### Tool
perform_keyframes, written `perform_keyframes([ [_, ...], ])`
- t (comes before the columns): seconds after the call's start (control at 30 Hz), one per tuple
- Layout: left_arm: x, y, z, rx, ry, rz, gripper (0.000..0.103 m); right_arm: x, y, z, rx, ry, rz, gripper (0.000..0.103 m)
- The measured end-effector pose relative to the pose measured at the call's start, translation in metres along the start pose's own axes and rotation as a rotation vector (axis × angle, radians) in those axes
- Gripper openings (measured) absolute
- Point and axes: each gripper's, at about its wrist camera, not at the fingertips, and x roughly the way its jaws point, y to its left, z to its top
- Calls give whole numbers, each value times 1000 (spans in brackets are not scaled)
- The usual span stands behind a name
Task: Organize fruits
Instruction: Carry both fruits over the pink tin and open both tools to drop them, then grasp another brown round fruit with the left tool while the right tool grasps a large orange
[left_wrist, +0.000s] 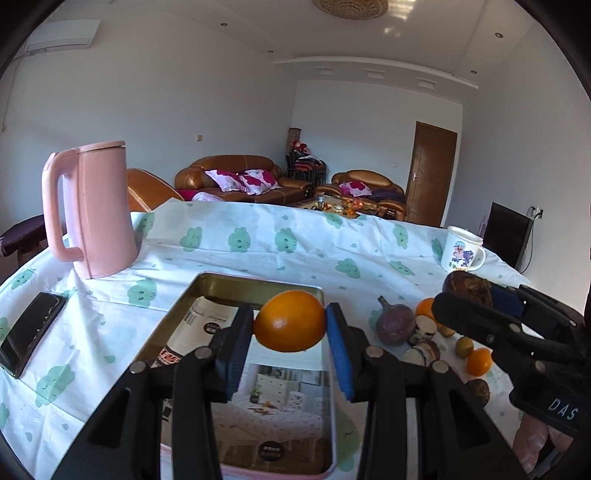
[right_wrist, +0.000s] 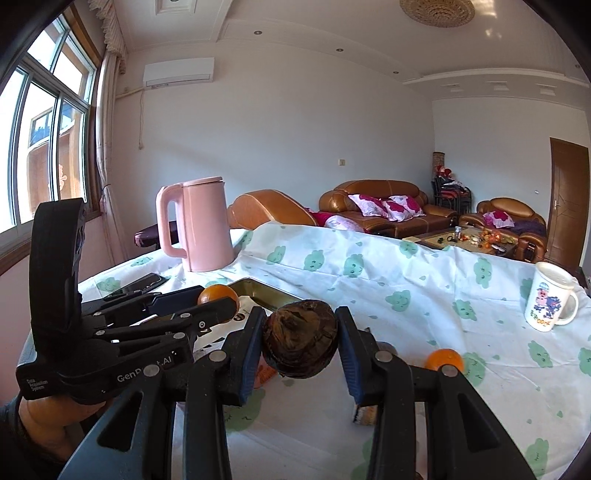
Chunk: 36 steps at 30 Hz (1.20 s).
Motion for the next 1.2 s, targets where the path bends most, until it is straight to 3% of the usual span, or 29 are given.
perform_keyframes([
  [0.23, 12, 51, -5, -74, 53, 77, 42, 59, 33, -1, -37, 100, 87, 41],
  [0.43, 23, 66, -7, -112, 104, 47, 42, 95, 46, -9, -59, 191, 107, 41],
  [0.63, 24, 68, -8, -117, 124, 75, 38, 108, 48, -10, -49, 244, 133, 41],
  [0.7, 22, 69, -8, -122, 114, 75, 51, 111, 49, -11, -49, 262, 132, 45],
  [0.73, 21, 68, -7, -120, 107, 85, 55, 111, 49, -11, -49, 263, 125, 55],
  [0.77, 19, 67, -7, -119, 100, 98, 66, 108, 49, -11, -50, 261, 121, 65],
  [0.8, 16, 66, -7, -121, 89, 102, 74, 103, 48, -11, -55, 254, 115, 67],
  [1.0, -1, 44, -2, -122, 43, 41, 77, 43, 21, -21, -72, 195, 11, 67],
  [1.07, -2, 26, -2, -108, 42, -7, 77, 18, 0, -30, -58, 182, -63, 68],
  [1.2, 0, -20, -6, -46, 57, -92, 89, -28, -50, -51, 24, 172, -221, 72],
])
